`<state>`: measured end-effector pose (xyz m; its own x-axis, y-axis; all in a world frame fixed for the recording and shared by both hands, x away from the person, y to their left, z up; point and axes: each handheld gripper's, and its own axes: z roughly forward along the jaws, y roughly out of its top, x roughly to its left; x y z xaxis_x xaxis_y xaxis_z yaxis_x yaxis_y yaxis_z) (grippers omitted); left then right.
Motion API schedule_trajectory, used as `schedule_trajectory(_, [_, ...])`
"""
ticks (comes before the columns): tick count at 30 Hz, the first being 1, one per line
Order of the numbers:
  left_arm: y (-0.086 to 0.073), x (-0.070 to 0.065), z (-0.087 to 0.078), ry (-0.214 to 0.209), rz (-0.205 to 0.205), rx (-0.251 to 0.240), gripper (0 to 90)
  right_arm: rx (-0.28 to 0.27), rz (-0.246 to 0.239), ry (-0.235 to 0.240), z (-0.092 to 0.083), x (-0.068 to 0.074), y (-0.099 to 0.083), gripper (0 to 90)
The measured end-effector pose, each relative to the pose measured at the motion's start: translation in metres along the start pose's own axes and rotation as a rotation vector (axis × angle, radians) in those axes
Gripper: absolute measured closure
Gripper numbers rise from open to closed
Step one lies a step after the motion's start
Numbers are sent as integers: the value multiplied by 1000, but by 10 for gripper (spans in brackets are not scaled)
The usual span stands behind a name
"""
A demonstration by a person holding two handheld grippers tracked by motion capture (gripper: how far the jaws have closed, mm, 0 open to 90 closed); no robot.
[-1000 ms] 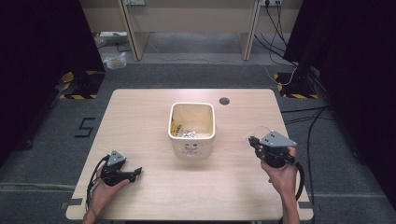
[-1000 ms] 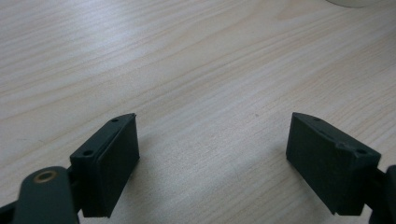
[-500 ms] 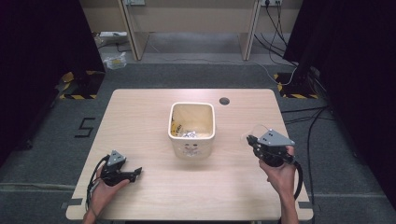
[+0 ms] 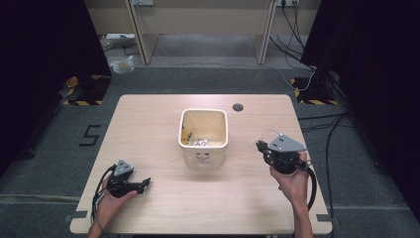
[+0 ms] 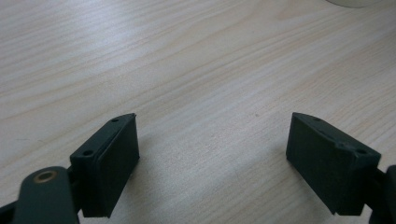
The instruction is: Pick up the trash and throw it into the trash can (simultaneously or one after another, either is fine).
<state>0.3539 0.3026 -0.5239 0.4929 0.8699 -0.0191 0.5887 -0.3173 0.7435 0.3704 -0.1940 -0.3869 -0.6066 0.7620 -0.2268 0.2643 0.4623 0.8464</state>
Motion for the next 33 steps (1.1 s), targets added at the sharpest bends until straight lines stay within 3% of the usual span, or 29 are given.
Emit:
schedule_trajectory(9, [0, 0, 0, -1, 0, -1, 162, 1, -36, 16, 6, 3, 19, 855])
schedule_trajectory(20, [0, 0, 0, 0, 2, -2, 162, -5, -82, 18, 8, 1, 55, 855])
schedule_trajectory(33, [0, 0, 0, 0, 1, 0, 163, -21, -91, 34, 9, -4, 76, 855])
